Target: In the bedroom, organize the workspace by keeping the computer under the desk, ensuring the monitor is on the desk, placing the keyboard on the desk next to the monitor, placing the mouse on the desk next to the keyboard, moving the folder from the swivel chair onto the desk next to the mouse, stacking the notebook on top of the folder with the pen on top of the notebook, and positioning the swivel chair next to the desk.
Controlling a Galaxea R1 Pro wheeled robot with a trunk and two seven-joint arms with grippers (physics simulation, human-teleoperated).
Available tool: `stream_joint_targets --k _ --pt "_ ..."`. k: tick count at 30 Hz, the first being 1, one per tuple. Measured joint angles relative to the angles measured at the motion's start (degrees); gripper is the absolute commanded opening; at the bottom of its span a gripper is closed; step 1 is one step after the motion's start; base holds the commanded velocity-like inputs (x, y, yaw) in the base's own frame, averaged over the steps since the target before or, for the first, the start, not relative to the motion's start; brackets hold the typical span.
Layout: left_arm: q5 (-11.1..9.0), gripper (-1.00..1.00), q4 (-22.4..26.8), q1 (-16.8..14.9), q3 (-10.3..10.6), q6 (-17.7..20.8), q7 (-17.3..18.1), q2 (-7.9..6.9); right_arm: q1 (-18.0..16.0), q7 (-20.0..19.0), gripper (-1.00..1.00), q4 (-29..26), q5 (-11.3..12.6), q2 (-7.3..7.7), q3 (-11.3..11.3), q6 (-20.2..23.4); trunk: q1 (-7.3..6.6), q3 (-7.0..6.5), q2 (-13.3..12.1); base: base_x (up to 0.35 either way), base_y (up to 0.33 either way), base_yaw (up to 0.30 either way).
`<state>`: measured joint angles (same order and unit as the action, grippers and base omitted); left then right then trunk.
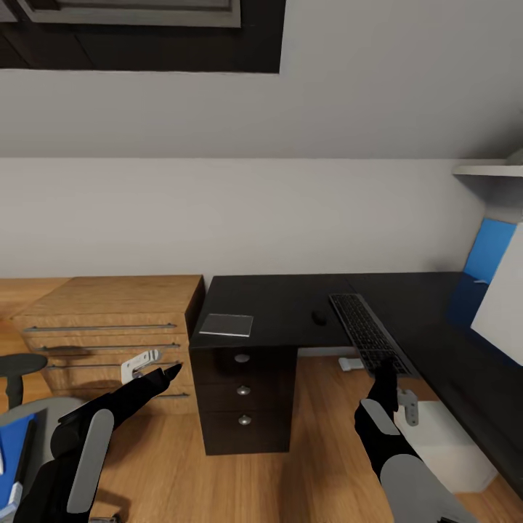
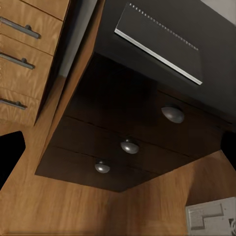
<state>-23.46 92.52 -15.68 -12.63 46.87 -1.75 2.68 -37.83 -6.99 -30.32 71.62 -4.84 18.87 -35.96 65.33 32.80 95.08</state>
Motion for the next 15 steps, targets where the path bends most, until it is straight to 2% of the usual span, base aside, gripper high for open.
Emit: stream_joint_targets --k 15 --pt "0.1 1.00 0.0 0.0 0.0 -0.1 -0.1 0.00 0.0 -0.4 1.00 -1.7 -0.1 -0.21 0.1 -0.1 -0.01 0.00 0.0 -0.011 0.000 0.000"
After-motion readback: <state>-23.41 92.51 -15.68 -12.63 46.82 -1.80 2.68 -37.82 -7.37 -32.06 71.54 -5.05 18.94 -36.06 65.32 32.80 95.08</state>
